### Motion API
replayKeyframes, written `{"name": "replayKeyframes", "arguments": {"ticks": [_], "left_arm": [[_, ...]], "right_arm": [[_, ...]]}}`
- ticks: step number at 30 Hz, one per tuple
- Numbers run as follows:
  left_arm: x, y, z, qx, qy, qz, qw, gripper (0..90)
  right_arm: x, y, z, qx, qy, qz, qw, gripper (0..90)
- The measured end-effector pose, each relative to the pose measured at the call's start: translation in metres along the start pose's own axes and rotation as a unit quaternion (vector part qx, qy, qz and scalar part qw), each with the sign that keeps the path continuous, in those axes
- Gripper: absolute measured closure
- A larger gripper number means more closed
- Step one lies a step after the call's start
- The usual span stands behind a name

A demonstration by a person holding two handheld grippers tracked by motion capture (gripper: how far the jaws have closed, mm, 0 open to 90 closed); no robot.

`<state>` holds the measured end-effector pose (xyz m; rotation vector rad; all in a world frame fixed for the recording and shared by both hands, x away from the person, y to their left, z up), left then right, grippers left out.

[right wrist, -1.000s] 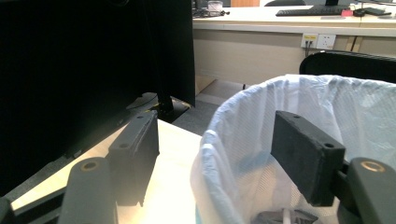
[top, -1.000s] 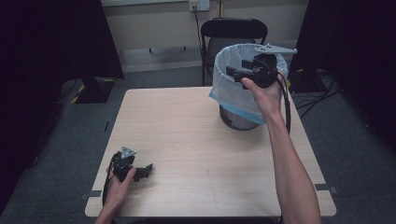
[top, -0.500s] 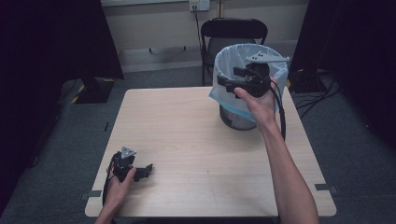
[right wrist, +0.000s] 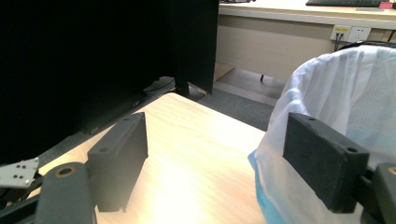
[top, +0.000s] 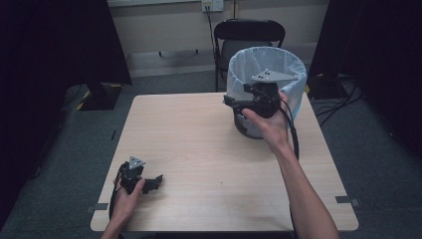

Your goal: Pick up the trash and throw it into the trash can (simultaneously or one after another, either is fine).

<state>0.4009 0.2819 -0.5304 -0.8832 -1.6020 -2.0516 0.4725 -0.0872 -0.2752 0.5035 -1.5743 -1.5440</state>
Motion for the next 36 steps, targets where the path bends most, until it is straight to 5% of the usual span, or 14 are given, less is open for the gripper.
{"name": "replayKeyframes", "arguments": {"ticks": [14, 36], "left_arm": [[0.000, 0.000, 0.000, 0.000, 0.000, 0.000, 1.0000, 0.0], [0.000, 0.000, 0.000, 0.000, 0.000, 0.000, 1.0000, 0.0]], "right_arm": [[0.011, -0.039, 0.017, -0.008, -0.001, 0.003, 1.0000, 20.9], [0.017, -0.135, 0.015, -0.038, -0.023, 0.070, 0.9966, 17.7]]}}
Point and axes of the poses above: each handheld gripper's, and its own axes: x roughly backward along the jaws, y roughly out of its top, z roughly to its left, the point moved 4 cm from there along -x, roughly forward along the jaws, and after that the axes turned 13 degrees about y, right-handed, at the moved point
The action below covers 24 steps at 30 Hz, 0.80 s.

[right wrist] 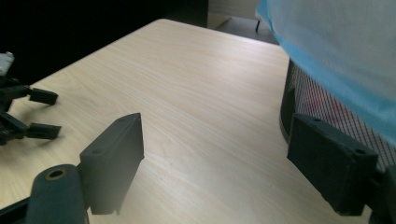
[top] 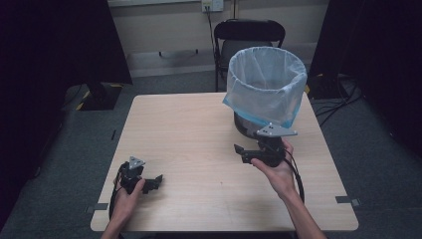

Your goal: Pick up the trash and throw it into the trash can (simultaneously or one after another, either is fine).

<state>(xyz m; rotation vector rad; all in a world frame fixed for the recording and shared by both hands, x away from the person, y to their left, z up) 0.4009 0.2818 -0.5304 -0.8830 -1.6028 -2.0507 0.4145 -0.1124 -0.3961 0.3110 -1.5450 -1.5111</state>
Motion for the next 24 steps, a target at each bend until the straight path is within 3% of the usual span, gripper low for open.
{"name": "replayKeyframes", "arguments": {"ticks": [7, 15, 18, 24], "left_arm": [[0.000, 0.000, 0.000, 0.000, 0.000, 0.000, 1.0000, 0.0], [0.000, 0.000, 0.000, 0.000, 0.000, 0.000, 1.0000, 0.0], [0.000, 0.000, 0.000, 0.000, 0.000, 0.000, 1.0000, 0.0], [0.000, 0.000, 0.000, 0.000, 0.000, 0.000, 1.0000, 0.0]], "right_arm": [[-0.009, -0.029, -0.003, -0.003, -0.012, 0.030, 0.9995, 17.3], [-0.011, -0.055, -0.009, -0.026, -0.012, 0.043, 0.9987, 16.1], [-0.012, -0.063, -0.013, -0.029, -0.026, 0.047, 0.9982, 16.0], [-0.017, -0.081, -0.017, -0.040, -0.029, 0.067, 0.9965, 16.1]]}}
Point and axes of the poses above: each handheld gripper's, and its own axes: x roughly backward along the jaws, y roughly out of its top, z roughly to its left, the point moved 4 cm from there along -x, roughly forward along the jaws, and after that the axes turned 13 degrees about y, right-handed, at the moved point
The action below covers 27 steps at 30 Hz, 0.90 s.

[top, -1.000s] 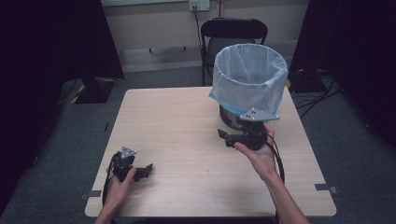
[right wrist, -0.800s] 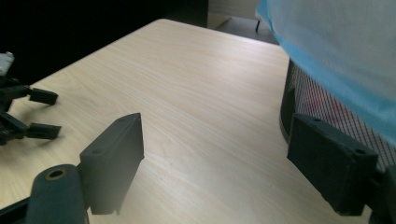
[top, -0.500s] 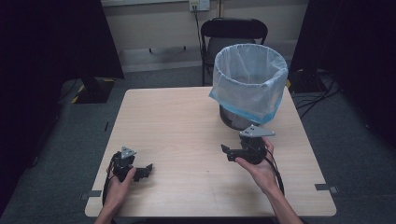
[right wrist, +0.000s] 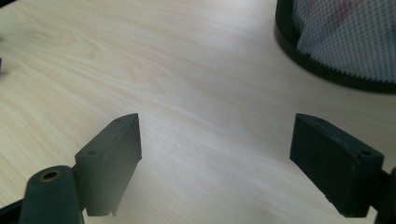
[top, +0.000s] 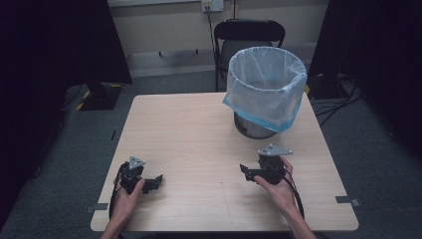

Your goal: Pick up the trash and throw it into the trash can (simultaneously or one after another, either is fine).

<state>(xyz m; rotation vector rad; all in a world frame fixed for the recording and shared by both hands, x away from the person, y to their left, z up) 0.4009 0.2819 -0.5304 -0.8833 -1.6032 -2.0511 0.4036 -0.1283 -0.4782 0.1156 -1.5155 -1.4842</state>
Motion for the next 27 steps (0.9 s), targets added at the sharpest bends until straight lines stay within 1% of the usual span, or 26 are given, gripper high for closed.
{"name": "replayKeyframes", "arguments": {"ticks": [3, 5, 7, 12, 15, 17, 20, 23, 25, 27], "left_arm": [[0.000, 0.000, 0.000, 0.000, 0.000, 0.000, 1.0000, 0.0], [0.000, 0.000, 0.000, 0.000, 0.000, 0.000, 1.0000, 0.0], [0.000, 0.000, 0.000, 0.000, 0.000, 0.000, 1.0000, 0.0], [0.000, 0.000, 0.000, 0.000, 0.000, 0.000, 1.0000, 0.0], [0.000, 0.000, 0.000, 0.002, 0.000, -0.001, 1.0000, 0.0], [0.000, 0.000, 0.000, 0.000, 0.000, 0.000, 1.0000, 0.0], [0.000, 0.000, 0.000, 0.000, 0.000, 0.000, 1.0000, 0.0], [0.000, 0.000, 0.000, 0.000, 0.000, 0.000, 1.0000, 0.0], [0.000, 0.000, 0.000, -0.001, 0.000, 0.000, 1.0000, 0.0], [0.000, 0.000, 0.000, 0.000, 0.000, 0.000, 1.0000, 0.0]], "right_arm": [[-0.005, -0.008, -0.002, -0.007, -0.002, 0.008, 0.9999, 16.1], [-0.009, -0.013, -0.003, -0.005, -0.007, 0.020, 0.9998, 16.1], [-0.013, -0.017, -0.005, -0.011, -0.008, 0.031, 0.9994, 16.1], [-0.022, -0.023, -0.006, -0.017, -0.012, 0.056, 0.9982, 16.1], [-0.025, -0.027, -0.006, -0.013, -0.016, 0.062, 0.9979, 16.2], [-0.028, -0.032, -0.006, -0.010, -0.021, 0.072, 0.9972, 16.2], [-0.029, -0.035, -0.005, -0.002, -0.028, 0.073, 0.9969, 15.9], [-0.030, -0.037, -0.004, 0.002, -0.033, 0.067, 0.9972, 15.8], [-0.031, -0.039, -0.002, 0.016, -0.044, 0.064, 0.9969, 15.2], [-0.031, -0.039, -0.002, 0.015, -0.045, 0.063, 0.9969, 15.2]]}}
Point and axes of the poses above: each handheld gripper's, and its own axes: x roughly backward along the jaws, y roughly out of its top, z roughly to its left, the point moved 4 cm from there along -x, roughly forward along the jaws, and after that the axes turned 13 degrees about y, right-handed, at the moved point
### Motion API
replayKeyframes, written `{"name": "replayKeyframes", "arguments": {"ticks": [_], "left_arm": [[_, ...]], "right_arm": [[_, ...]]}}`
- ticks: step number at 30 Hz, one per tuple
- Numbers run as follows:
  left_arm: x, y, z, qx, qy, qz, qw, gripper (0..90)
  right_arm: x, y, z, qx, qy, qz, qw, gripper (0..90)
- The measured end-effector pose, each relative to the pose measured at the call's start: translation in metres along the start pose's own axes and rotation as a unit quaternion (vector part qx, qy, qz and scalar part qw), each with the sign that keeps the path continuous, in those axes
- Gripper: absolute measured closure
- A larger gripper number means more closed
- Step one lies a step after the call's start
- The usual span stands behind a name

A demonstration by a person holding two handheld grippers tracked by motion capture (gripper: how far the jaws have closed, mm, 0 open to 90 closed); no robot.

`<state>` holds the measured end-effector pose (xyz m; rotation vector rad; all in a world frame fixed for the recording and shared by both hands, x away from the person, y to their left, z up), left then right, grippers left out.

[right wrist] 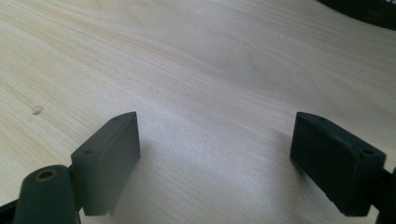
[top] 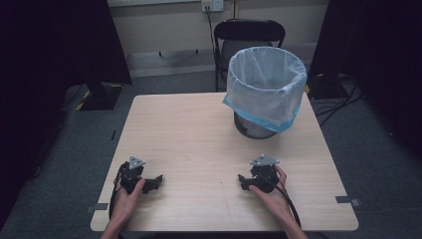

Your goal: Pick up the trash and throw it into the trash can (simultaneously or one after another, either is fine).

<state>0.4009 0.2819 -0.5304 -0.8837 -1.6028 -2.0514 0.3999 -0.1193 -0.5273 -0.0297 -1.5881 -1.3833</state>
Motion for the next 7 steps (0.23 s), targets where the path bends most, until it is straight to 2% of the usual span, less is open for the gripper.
{"name": "replayKeyframes", "arguments": {"ticks": [7], "left_arm": [[0.0000, 0.0000, 0.0001, 0.000, 0.000, 0.000, 1.0000, 0.0]], "right_arm": [[0.0000, 0.0000, 0.0001, -0.001, -0.001, 0.000, 1.0000, 15.2]]}}
Point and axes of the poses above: each handheld gripper's, and its own axes: x roughly backward along the jaws, y roughly out of its top, z roughly to its left, the point moved 4 cm from there along -x, roughly forward along the jaws, and after that the axes turned 13 degrees about y, right-handed, at the moved point
